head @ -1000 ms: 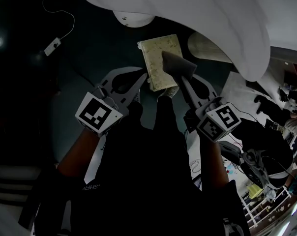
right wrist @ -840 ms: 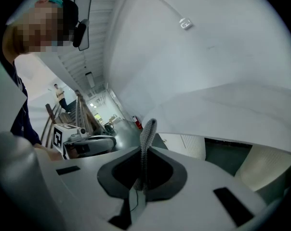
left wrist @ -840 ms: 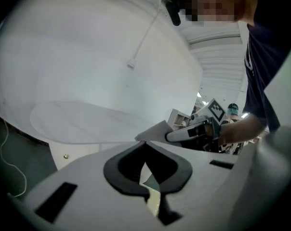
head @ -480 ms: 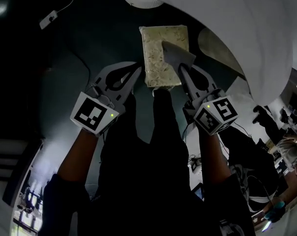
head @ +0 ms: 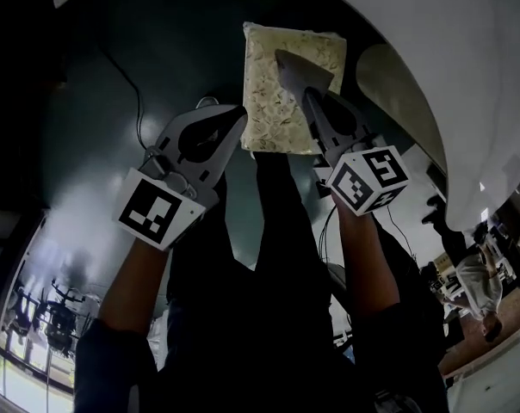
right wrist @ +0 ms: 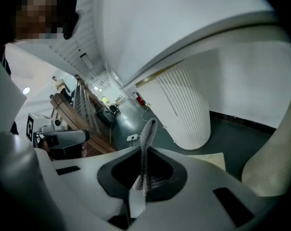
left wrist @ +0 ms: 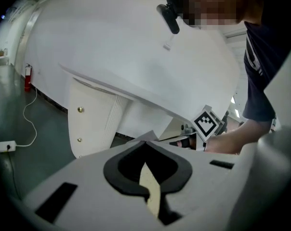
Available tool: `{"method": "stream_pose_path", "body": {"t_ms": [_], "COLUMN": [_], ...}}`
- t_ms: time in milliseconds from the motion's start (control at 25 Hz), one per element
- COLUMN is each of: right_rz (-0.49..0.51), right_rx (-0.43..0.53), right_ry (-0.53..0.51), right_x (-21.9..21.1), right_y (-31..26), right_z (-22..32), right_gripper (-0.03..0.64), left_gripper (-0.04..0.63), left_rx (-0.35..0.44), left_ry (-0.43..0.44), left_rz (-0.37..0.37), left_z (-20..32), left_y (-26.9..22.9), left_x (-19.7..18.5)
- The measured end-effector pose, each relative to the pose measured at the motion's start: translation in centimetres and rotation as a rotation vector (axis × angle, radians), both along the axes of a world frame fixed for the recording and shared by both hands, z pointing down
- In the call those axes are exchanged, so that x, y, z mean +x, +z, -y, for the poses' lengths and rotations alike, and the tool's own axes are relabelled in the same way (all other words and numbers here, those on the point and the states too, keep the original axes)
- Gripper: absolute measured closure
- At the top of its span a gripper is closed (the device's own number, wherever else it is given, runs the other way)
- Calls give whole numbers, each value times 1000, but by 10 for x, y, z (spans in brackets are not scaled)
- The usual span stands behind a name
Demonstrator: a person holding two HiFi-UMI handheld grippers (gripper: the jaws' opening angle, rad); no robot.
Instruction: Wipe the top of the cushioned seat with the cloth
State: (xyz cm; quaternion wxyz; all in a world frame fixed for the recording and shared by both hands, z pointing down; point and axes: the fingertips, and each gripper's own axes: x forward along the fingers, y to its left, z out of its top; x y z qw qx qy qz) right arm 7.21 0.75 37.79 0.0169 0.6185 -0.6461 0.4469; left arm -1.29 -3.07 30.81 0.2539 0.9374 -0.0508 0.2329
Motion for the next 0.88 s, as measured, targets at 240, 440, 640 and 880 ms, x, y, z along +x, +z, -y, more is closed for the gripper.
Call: {"method": "stream_pose_path", "body": {"t_ms": [240,440,640,880], "right_rz": [9,44,61,59], "right_rx": [-42,-65,-70,-104], "right_ry": [-27,-42,-79,-95], "right_x": [-6,-26,-48,-52], "right_y": [67,108,132,166], "right_z": [23,39,55,61], "right_gripper": [584,584,584,584], "left_gripper": [589,589,589,589], "left_rx": [-44,-71,-93,-111], "left_ry": [-9,-31,-45,-52], "left_rz": [25,56,79,103], "left_z": [7,15,20,15], "left_y": [49,80,94,113], "left_x": [-3,-16,-29,-38]}}
